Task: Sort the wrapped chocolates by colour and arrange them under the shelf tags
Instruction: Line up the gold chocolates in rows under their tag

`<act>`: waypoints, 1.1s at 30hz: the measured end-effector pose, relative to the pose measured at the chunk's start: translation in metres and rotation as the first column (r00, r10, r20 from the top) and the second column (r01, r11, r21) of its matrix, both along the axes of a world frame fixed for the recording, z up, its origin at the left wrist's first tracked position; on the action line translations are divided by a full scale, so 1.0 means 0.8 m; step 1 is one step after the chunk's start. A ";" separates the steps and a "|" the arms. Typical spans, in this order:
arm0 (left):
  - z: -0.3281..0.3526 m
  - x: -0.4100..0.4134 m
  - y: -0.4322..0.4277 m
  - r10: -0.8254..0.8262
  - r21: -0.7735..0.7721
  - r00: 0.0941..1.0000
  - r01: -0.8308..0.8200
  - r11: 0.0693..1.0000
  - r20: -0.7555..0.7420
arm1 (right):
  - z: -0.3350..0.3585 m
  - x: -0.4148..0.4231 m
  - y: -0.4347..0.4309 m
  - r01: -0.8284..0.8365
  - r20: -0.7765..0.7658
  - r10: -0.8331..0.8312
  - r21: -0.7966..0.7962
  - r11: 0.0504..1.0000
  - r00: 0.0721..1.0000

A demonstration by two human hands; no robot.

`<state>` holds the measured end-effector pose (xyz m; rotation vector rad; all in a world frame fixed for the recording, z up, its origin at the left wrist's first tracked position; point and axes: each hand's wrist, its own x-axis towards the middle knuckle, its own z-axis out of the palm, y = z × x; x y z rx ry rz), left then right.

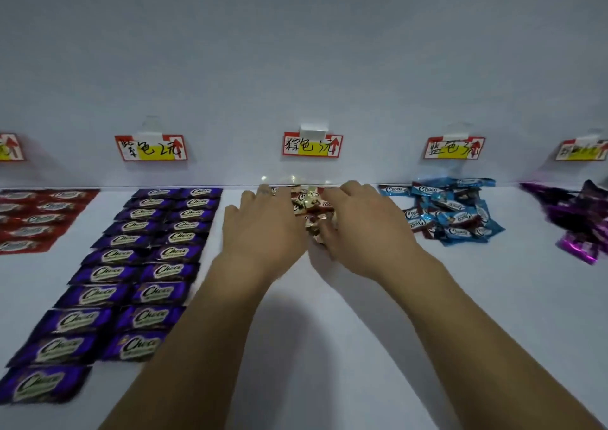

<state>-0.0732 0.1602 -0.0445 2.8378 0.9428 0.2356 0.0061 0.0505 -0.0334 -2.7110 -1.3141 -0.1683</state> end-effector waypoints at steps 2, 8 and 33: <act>-0.004 0.028 0.012 0.033 -0.044 0.999 -0.032 0.999 0.020 | -0.006 0.032 0.009 -0.054 -0.012 0.053 -0.045 0.998 0.999; -0.046 0.072 0.011 0.067 -0.064 0.996 -0.063 0.996 0.057 | -0.052 0.079 0.018 -0.205 -0.169 0.211 0.051 0.977 0.963; -0.030 0.041 0.024 -0.121 -0.107 0.993 0.120 0.987 0.000 | -0.037 0.076 -0.009 -0.276 -0.189 0.285 0.071 0.959 0.940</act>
